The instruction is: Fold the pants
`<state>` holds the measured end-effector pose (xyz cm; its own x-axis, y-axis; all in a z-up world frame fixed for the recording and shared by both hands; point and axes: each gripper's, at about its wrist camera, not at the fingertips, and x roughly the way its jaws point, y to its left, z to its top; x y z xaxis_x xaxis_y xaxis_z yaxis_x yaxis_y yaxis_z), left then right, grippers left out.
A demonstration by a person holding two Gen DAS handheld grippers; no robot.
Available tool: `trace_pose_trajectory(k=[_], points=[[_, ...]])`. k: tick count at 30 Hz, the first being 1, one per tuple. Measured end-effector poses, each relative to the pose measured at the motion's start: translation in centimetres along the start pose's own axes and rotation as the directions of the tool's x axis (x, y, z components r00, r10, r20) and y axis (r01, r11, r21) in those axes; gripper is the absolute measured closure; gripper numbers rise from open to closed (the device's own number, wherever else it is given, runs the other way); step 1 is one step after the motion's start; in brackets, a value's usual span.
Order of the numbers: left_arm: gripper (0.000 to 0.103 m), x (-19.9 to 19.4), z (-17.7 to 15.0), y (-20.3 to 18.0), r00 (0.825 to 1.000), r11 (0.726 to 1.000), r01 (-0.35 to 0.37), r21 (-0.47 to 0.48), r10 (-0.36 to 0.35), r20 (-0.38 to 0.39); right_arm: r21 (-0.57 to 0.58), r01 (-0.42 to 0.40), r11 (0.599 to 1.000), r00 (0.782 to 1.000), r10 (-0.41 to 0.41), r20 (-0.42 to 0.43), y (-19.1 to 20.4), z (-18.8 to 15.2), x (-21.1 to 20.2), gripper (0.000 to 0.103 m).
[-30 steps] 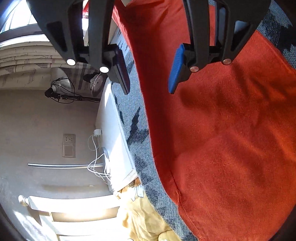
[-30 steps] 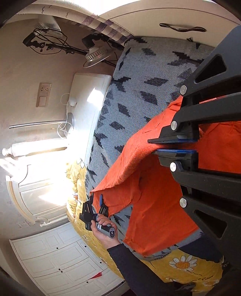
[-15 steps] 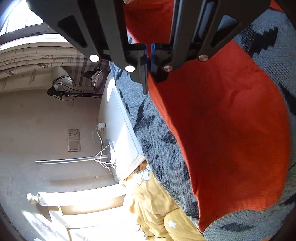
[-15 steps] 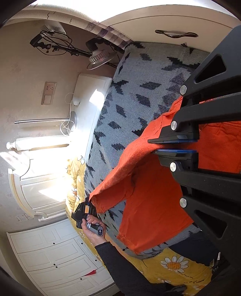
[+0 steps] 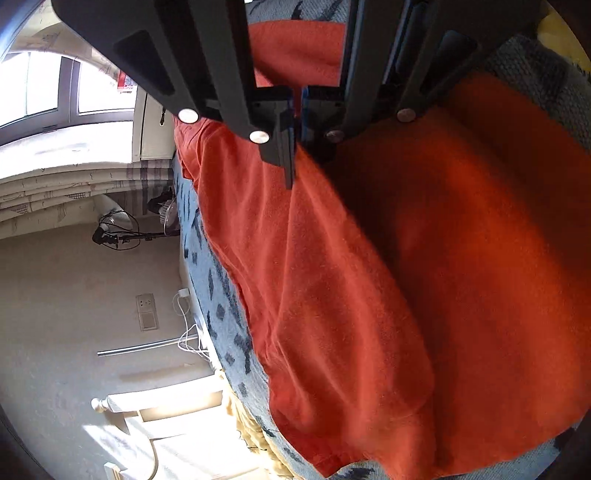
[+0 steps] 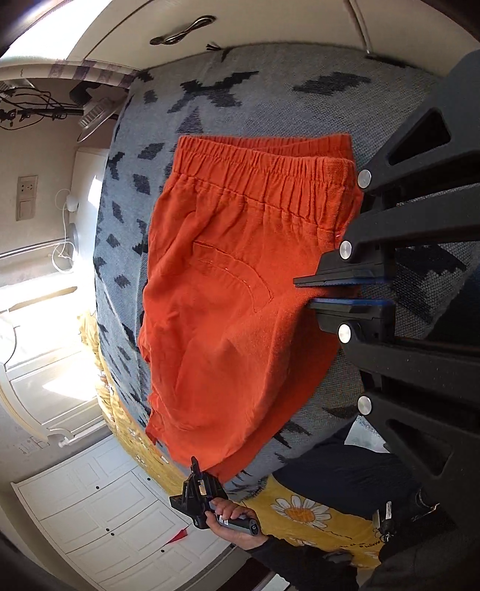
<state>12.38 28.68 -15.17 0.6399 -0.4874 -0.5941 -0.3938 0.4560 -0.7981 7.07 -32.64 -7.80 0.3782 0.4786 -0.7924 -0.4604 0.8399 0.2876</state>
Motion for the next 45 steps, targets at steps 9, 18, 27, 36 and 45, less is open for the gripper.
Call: trace_pose_trajectory(k=[9, 18, 27, 36, 45], points=[[0.100, -0.5, 0.3, 0.2, 1.000, 0.999, 0.020, 0.035, -0.020, -0.003, 0.163, -0.004, 0.987, 1.000, 0.006, -0.016, -0.1, -2.5, 0.0, 0.081], [0.099, -0.4, 0.2, 0.3, 0.999, 0.999, 0.034, 0.024, -0.034, -0.013, 0.194, 0.007, 0.981, 1.000, -0.004, -0.013, 0.7, -4.2, -1.1, 0.005], [0.099, -0.1, 0.3, 0.3, 0.999, 0.999, 0.047, 0.024, -0.047, -0.011, 0.524, 0.017, 0.852, 0.997, -0.052, 0.051, -3.7, -5.0, -1.9, 0.014], [0.100, -0.3, 0.4, -0.3, 0.999, 0.998, 0.044, 0.048, -0.043, -0.018, 0.736, -0.044, 0.676, 0.996, -0.025, 0.083, -7.6, -5.5, 0.5, 0.083], [0.101, -0.6, 5.5, -5.5, 0.999, 0.998, 0.023, 0.056, -0.020, -0.050, 0.626, -0.112, 0.771, 0.988, 0.019, 0.154, -7.1, 5.5, -2.4, 0.092]])
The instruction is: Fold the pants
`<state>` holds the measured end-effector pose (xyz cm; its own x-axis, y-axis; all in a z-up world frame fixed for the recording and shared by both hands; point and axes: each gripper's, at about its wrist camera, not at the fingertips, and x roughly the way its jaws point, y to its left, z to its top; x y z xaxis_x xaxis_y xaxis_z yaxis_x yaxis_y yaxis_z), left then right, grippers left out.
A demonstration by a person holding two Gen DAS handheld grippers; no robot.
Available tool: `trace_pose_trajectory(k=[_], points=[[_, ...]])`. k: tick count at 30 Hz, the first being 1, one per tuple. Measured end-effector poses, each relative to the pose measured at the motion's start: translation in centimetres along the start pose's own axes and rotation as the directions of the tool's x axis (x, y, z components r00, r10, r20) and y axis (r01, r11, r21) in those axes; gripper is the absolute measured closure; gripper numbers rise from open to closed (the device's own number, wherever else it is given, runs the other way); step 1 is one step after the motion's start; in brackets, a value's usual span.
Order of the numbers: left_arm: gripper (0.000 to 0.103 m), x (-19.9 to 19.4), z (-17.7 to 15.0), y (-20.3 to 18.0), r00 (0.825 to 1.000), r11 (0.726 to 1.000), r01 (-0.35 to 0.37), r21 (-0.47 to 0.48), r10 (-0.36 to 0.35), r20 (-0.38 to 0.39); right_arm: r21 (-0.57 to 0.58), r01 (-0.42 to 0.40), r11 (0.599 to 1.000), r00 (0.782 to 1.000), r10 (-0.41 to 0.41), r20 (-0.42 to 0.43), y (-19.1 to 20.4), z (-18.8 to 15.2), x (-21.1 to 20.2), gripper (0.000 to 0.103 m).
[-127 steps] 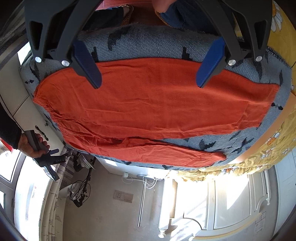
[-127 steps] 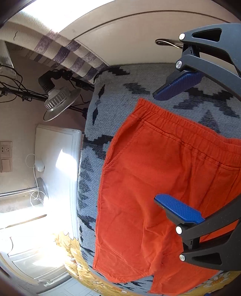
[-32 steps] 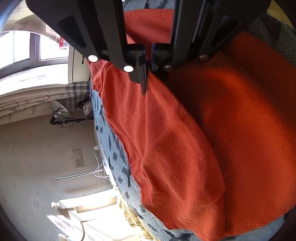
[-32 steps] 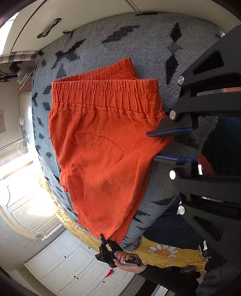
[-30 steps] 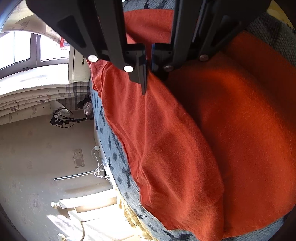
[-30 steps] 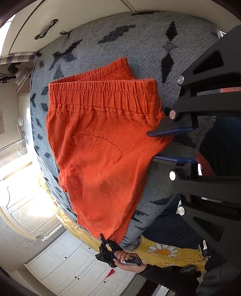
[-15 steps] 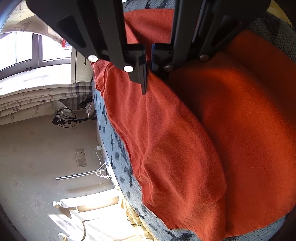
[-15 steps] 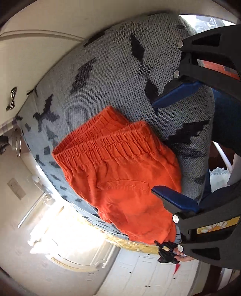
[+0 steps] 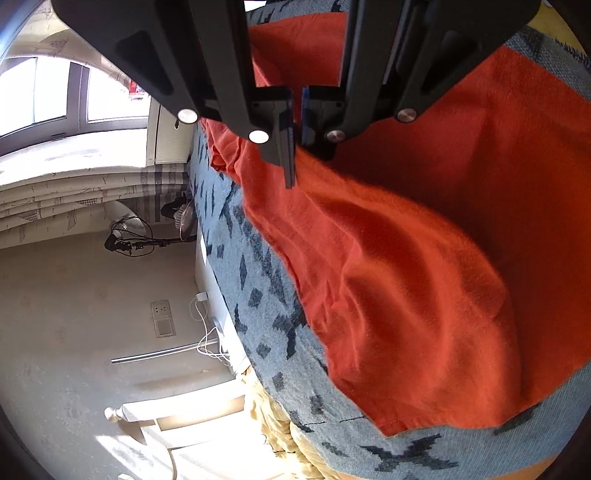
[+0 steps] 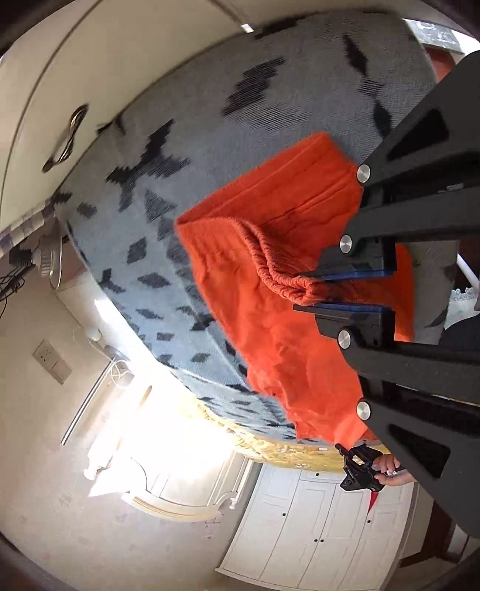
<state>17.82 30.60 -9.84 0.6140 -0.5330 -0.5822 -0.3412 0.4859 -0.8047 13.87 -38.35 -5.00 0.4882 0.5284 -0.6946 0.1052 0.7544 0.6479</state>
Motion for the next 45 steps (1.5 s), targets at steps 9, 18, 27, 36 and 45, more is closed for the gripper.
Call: trace_pose_trajectory(k=[9, 18, 27, 36, 45], points=[[0.101, -4.2, -3.0, -0.5, 0.999, 0.998, 0.025, 0.052, -0.027, 0.034, -0.105, 0.014, 0.994, 0.999, -0.008, 0.051, -0.9, 2.8, -1.2, 0.092], [0.101, -3.1, -7.6, 5.4, 1.000, 1.000, -0.012, 0.009, 0.012, -0.017, -0.040, 0.078, 0.996, 0.994, -0.081, -0.077, -7.1, -2.3, 0.9, 0.092], [0.101, -3.8, -7.9, 6.3, 1.000, 1.000, -0.023, 0.021, 0.024, -0.009, -0.064, 0.149, 0.987, 0.983, -0.155, -0.098, -7.7, -3.4, 1.6, 0.092], [0.073, -5.4, -7.4, 9.3, 0.987, 0.991, 0.124, -0.039, -0.120, 0.103, -0.291, 0.406, 0.866, 0.906, -0.423, 0.006, -4.7, -5.2, 3.5, 0.092], [0.066, -8.4, -1.2, 14.5, 0.939, 0.938, 0.282, -0.201, -0.227, 0.258, -0.273, 0.436, 0.858, 0.894, -0.446, 0.027, -4.8, -5.3, 3.7, 0.092]])
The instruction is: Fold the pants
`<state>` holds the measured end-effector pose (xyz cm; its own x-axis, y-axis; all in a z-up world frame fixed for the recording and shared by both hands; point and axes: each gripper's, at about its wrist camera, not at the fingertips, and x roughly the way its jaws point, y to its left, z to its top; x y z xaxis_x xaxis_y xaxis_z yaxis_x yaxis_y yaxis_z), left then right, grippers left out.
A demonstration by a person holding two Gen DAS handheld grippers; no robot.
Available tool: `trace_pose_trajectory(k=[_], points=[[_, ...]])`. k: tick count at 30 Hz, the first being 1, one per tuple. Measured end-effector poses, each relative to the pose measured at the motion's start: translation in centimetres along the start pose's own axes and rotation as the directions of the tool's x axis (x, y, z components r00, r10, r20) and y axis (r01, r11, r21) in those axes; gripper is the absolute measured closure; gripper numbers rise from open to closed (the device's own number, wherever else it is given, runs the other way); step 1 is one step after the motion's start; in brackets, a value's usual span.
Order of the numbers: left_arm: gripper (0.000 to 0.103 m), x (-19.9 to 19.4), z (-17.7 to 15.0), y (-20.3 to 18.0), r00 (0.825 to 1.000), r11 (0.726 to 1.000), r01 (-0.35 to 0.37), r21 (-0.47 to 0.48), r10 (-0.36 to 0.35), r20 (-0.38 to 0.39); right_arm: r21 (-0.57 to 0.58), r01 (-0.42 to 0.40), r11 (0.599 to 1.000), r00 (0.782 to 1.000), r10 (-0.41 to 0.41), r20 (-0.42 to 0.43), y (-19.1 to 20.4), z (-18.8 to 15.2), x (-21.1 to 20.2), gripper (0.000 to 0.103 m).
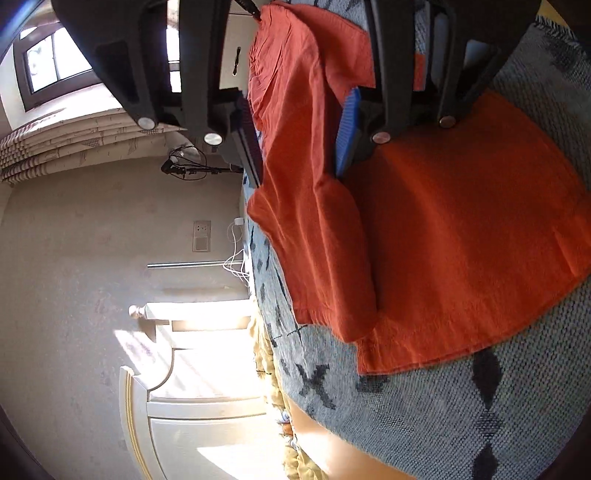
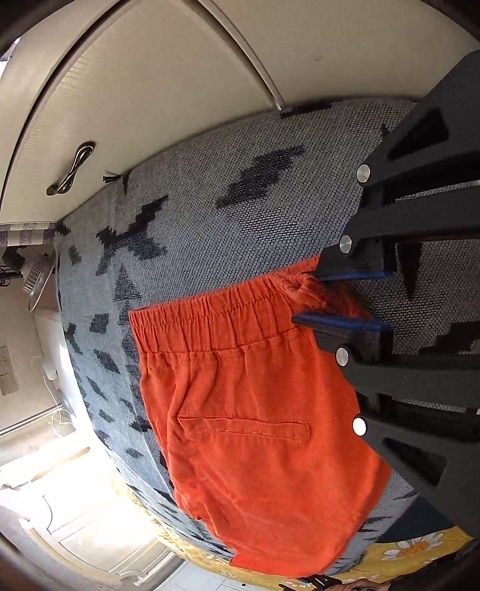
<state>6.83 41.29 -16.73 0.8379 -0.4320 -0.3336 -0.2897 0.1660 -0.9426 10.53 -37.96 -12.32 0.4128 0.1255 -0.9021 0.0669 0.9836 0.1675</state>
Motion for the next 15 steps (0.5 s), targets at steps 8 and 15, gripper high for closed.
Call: trace_pose_trajectory(k=[8, 15], points=[[0.066, 0.6, 3.3, -2.8, 0.999, 0.998, -0.037, 0.047, 0.036, 0.022, 0.006, 0.000, 1.000, 1.000, 0.000, 0.001, 0.0, 0.0, 0.0, 0.092], [0.071, 1.2, 2.4, -1.6, 0.972, 0.973, -0.232, 0.011, 0.232, 0.034, 0.011, -0.017, 1.000, 1.000, 0.017, 0.008, -0.4, -0.1, 0.1, 0.091]])
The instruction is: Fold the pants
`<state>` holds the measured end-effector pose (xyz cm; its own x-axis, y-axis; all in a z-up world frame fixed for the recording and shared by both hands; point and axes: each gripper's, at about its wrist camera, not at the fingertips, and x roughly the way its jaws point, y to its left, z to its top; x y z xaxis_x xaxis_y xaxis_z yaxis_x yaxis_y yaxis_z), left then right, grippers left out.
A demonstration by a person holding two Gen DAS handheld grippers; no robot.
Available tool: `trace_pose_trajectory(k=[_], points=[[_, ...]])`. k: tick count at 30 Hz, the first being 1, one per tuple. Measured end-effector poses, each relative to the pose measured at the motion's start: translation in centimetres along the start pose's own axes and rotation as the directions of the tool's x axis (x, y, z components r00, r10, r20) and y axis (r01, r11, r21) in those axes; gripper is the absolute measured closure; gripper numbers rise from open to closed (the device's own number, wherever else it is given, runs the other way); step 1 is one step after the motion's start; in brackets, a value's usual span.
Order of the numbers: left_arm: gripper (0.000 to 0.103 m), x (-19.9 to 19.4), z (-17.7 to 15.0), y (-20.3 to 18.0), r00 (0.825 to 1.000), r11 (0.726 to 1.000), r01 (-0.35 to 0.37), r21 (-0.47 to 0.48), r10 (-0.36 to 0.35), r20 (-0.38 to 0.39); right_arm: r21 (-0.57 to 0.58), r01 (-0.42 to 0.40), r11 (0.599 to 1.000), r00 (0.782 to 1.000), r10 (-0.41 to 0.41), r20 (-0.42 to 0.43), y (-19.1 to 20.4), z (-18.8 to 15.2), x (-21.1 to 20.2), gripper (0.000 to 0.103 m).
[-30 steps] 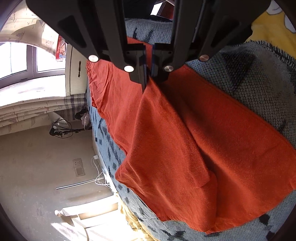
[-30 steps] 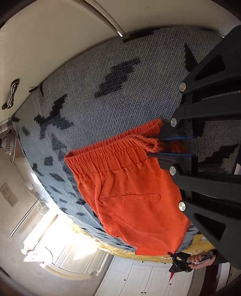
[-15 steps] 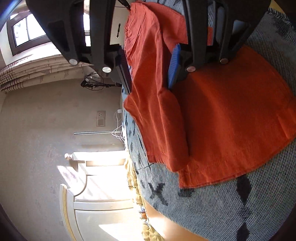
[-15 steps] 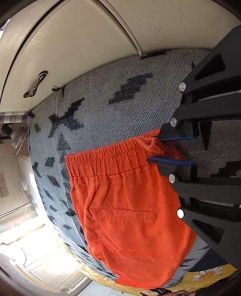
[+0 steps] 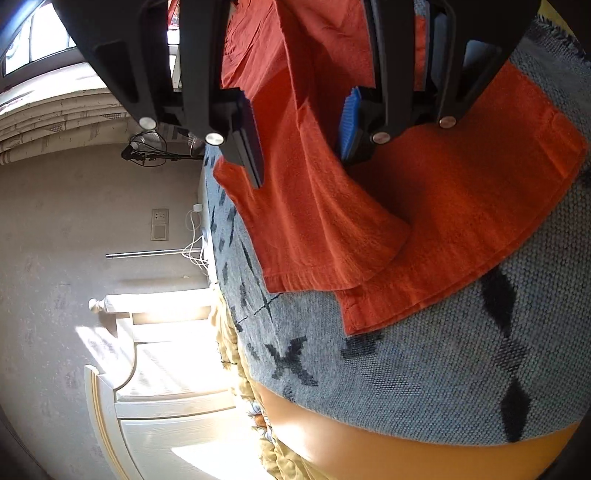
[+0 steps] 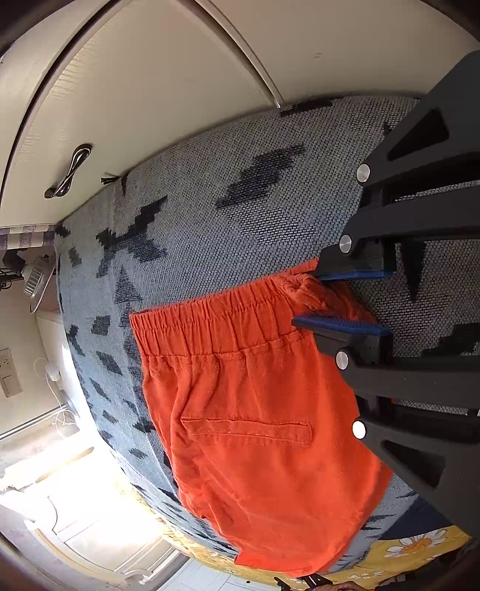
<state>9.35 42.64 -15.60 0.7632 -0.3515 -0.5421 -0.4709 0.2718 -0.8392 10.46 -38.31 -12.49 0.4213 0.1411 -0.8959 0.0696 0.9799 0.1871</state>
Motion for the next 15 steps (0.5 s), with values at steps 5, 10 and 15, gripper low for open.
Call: trace_pose_trajectory(k=[5, 10, 15], points=[[0.101, 0.4, 1.4, 1.7, 1.000, 1.000, -0.029, -0.012, 0.029, -0.007, -0.009, 0.002, 1.000, 1.000, -0.002, -0.001, 0.1, 0.1, 0.0, 0.091], [0.102, -5.0, 0.5, -3.0, 0.995, 0.980, -0.064, 0.188, 0.049, 0.085, -0.010, 0.001, 1.000, 1.000, -0.001, 0.007, 0.1, -0.1, -0.2, 0.091], [0.102, -5.5, -1.4, 1.8, 0.983, 0.974, -0.179, 0.136, 0.172, 0.061, 0.002, -0.010, 1.000, 1.000, 0.010, 0.007, -0.1, 0.0, 0.0, 0.091]])
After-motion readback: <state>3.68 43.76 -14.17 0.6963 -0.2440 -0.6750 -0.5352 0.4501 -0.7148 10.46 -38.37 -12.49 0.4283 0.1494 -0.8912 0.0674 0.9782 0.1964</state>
